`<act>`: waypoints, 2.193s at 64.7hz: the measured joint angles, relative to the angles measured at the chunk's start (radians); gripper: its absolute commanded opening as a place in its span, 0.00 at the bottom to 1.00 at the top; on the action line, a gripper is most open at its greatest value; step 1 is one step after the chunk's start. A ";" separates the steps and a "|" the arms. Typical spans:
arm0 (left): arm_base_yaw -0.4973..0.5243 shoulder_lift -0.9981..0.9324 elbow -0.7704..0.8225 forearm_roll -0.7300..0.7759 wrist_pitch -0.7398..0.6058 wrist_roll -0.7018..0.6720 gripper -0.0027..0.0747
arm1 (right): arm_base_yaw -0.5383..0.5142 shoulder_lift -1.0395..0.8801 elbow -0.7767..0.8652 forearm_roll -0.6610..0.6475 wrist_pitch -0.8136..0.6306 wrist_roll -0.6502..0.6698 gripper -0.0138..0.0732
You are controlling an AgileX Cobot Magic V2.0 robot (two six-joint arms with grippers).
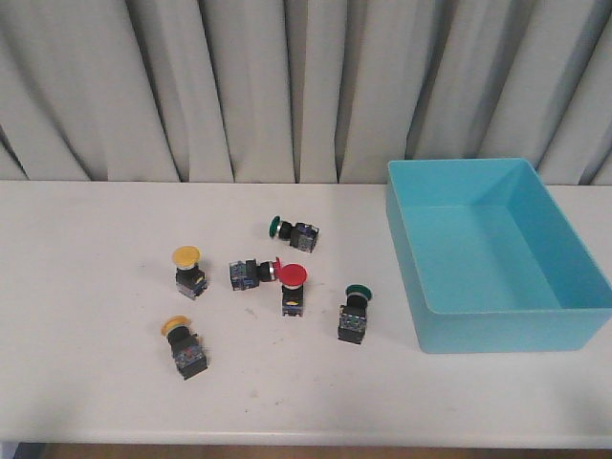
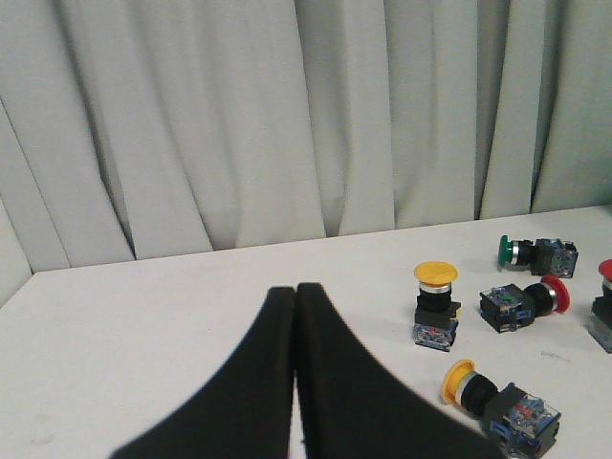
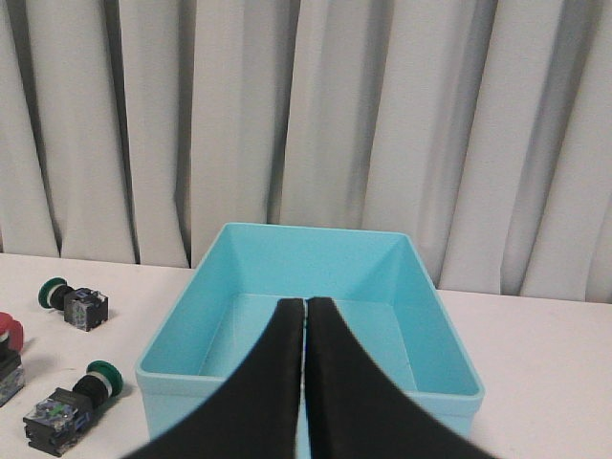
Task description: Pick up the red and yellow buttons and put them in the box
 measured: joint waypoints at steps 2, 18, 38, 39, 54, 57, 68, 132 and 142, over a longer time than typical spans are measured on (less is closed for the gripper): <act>0.000 0.000 0.000 0.000 0.000 0.000 0.03 | 0.000 0.000 0.000 0.000 0.000 0.000 0.16; 0.000 0.000 0.000 0.000 0.000 0.000 0.03 | 0.000 0.000 0.000 0.000 0.000 0.000 0.16; 0.000 0.000 0.000 0.000 0.000 -0.001 0.03 | 0.000 0.000 0.000 0.000 0.000 0.000 0.16; 0.000 0.000 0.000 0.000 0.000 -0.001 0.03 | 0.000 0.000 0.000 0.000 0.000 0.000 0.16; 0.000 0.000 0.000 0.000 0.000 -0.001 0.03 | 0.000 0.000 0.000 0.000 -0.001 0.000 0.16; 0.000 0.000 0.000 0.000 0.000 -0.001 0.03 | 0.000 0.000 0.001 0.000 -0.008 0.000 0.16; 0.000 0.000 -0.011 -0.005 0.016 -0.028 0.03 | 0.000 0.000 -0.017 0.038 0.008 0.027 0.16; 0.000 0.688 -0.570 -0.008 0.487 0.032 0.04 | 0.000 0.680 -0.598 0.007 0.656 0.008 0.16; 0.000 0.730 -0.570 -0.008 0.487 0.027 0.16 | 0.000 0.702 -0.598 0.007 0.659 0.008 0.21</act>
